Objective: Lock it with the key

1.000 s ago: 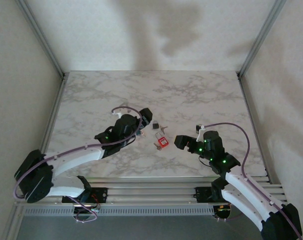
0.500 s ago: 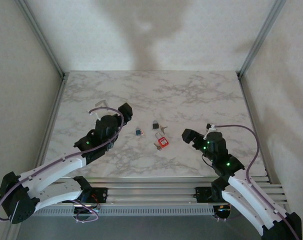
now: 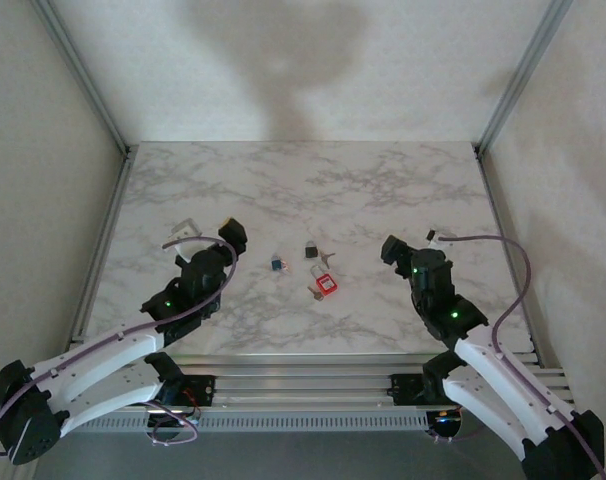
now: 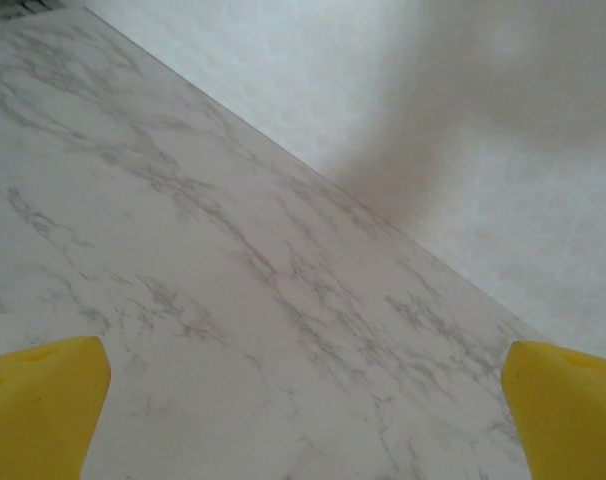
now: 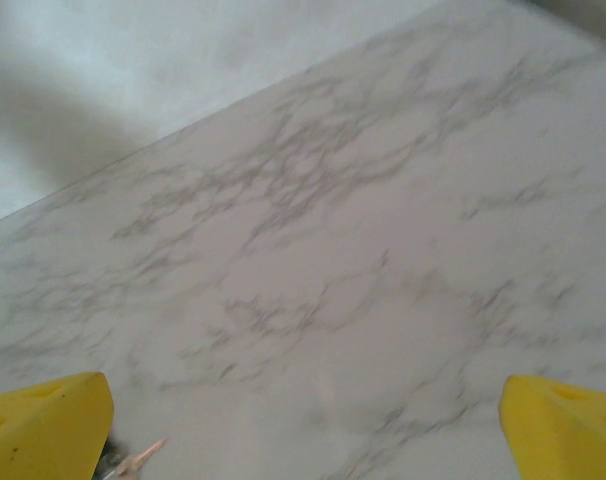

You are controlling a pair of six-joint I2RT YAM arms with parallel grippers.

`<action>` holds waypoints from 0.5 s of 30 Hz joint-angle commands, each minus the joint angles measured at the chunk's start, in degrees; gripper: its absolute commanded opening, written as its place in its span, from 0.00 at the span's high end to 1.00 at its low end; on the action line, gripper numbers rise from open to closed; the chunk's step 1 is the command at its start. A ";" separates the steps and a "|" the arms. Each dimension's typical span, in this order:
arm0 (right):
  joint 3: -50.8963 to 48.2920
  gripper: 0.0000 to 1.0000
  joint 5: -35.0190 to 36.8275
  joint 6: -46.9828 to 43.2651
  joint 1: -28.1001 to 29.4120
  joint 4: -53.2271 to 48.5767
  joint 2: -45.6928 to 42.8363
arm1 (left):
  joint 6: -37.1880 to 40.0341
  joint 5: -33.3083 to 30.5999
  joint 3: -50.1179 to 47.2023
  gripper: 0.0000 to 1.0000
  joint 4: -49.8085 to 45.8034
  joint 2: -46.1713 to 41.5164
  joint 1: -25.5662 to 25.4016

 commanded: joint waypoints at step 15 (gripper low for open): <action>-2.25 0.01 6.94 -25.97 -8.74 29.28 15.07 | 14.37 -0.10 0.72 0.00 4.55 3.44 13.43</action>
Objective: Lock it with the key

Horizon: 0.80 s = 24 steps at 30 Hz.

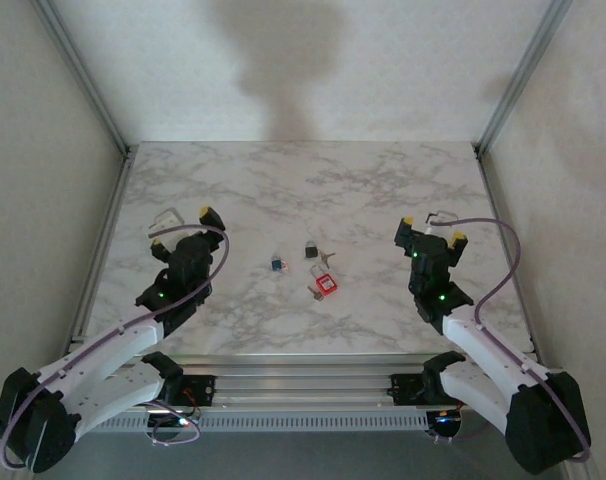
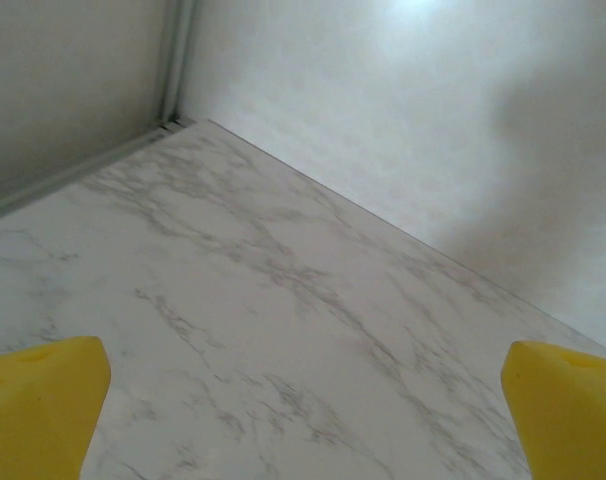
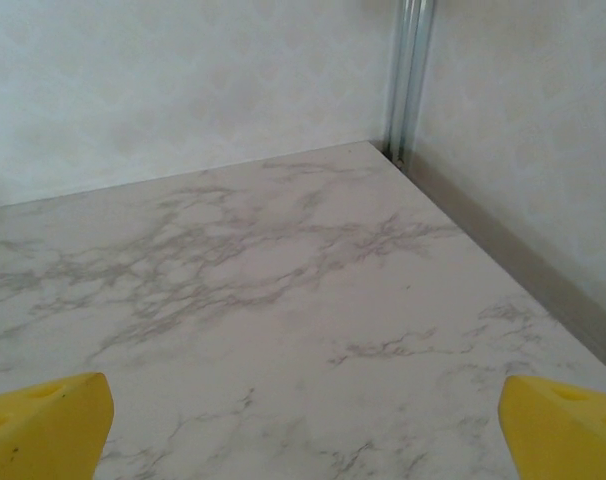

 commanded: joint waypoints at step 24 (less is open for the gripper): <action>-8.71 0.01 -22.25 -12.79 -11.81 41.29 31.47 | 4.67 8.60 -5.56 0.00 11.45 4.33 10.69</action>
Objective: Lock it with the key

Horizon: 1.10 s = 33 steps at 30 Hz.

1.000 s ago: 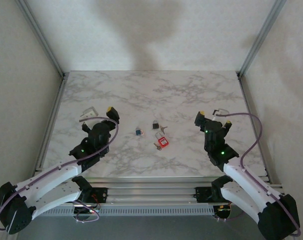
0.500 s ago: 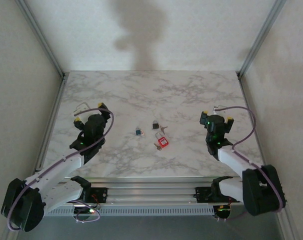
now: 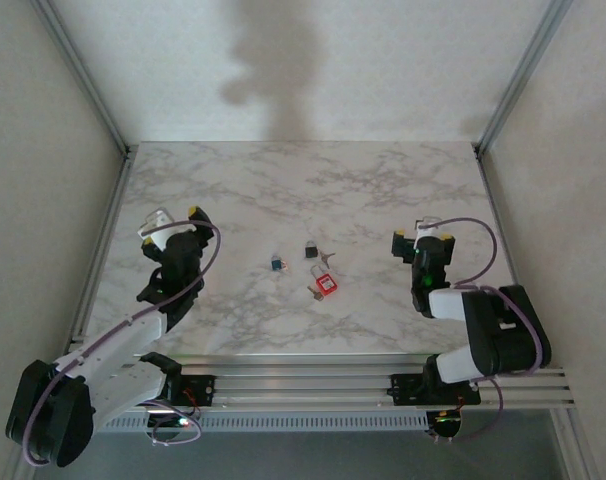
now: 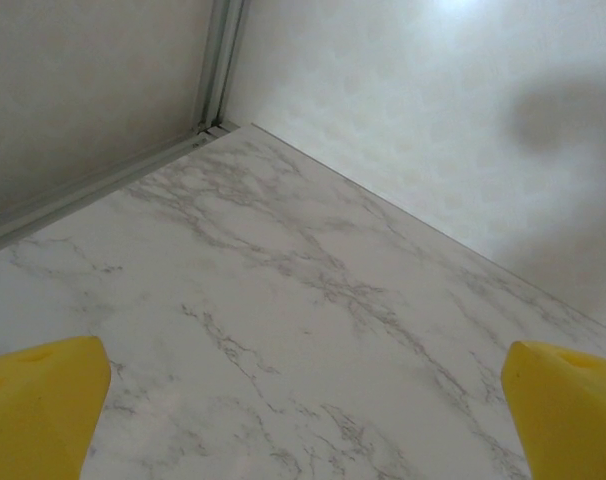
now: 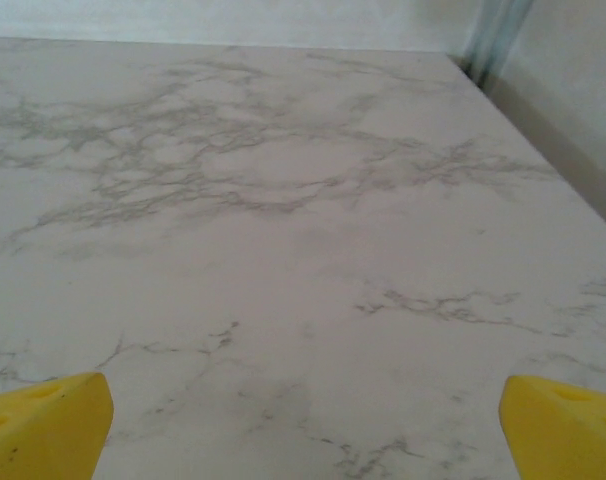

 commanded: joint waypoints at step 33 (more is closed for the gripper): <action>3.51 0.01 -13.09 0.91 -5.19 0.12 4.43 | 12.43 14.76 -8.48 0.00 20.13 9.03 18.55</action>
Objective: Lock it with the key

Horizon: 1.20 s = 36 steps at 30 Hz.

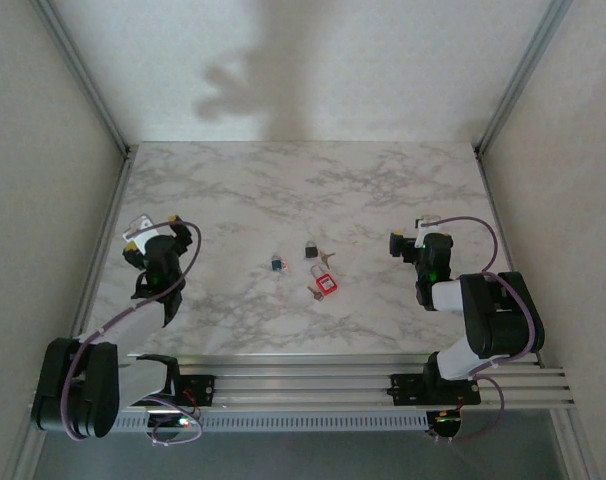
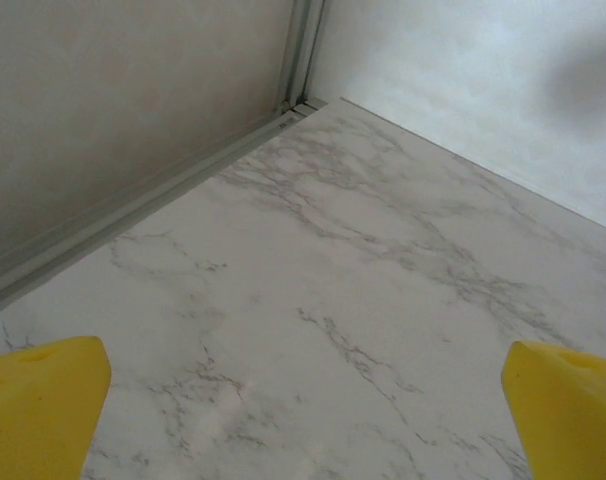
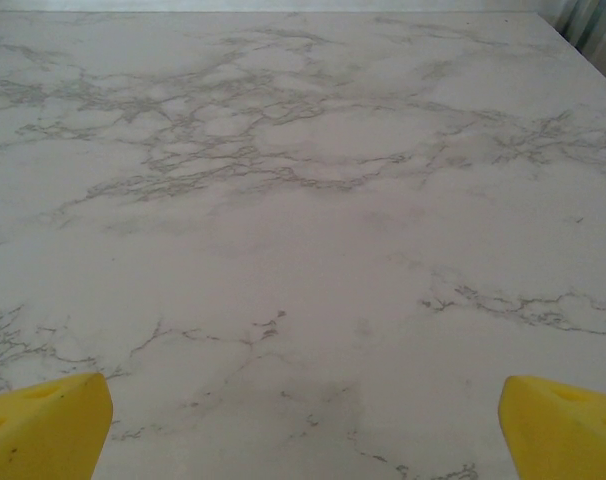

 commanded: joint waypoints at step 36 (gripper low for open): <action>1.24 0.01 -1.05 0.51 -0.27 0.13 0.20 | 10.37 17.17 -8.65 0.01 42.95 22.69 5.95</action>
